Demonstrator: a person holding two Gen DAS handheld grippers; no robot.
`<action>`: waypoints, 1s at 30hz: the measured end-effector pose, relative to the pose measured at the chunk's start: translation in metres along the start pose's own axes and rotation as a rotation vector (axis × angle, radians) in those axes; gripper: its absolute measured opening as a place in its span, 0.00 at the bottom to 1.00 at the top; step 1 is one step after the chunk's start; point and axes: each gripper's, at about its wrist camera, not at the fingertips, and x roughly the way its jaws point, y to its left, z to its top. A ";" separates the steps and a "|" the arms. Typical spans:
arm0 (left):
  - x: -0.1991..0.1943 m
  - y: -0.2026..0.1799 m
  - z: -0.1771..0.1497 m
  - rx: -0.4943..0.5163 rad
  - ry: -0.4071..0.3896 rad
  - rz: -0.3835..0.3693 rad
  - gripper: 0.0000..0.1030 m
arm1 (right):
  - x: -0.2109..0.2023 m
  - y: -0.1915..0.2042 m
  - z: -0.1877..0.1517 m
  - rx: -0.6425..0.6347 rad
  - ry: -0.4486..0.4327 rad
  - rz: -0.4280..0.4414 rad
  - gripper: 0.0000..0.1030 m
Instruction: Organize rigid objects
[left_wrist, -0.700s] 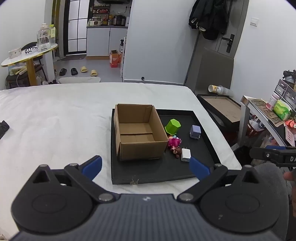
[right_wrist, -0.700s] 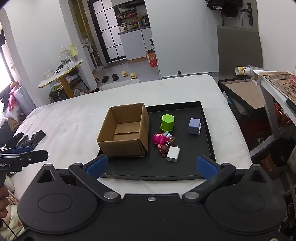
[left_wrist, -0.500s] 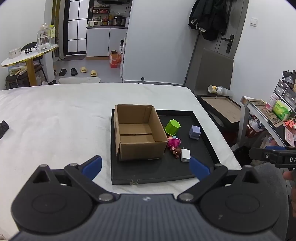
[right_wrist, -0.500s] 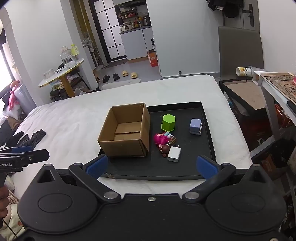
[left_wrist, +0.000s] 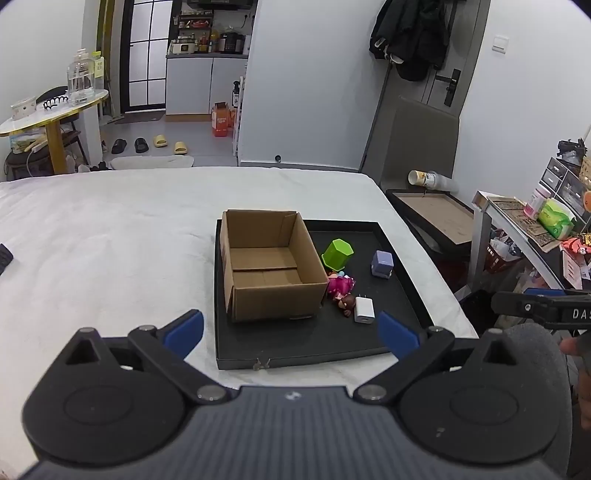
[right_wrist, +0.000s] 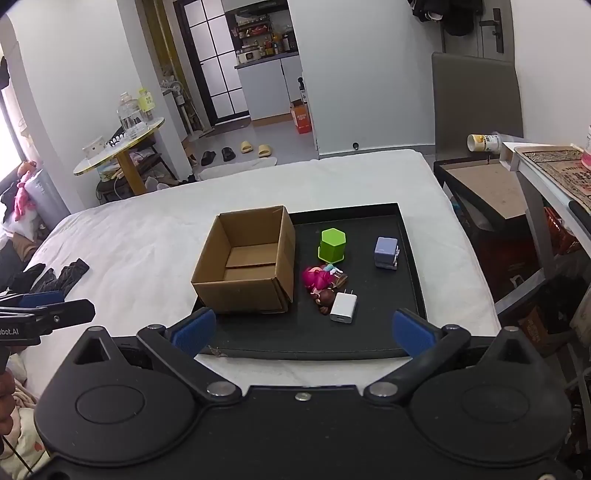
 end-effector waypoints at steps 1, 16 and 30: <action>0.000 0.000 0.000 0.000 0.000 0.000 0.97 | -0.001 0.000 0.000 0.001 -0.002 0.001 1.00; -0.001 0.000 -0.002 -0.002 -0.002 -0.001 0.97 | -0.002 0.000 -0.001 -0.002 -0.002 0.001 1.00; -0.004 0.004 -0.001 -0.004 -0.006 -0.002 0.97 | -0.001 0.000 0.000 -0.004 0.000 -0.008 1.00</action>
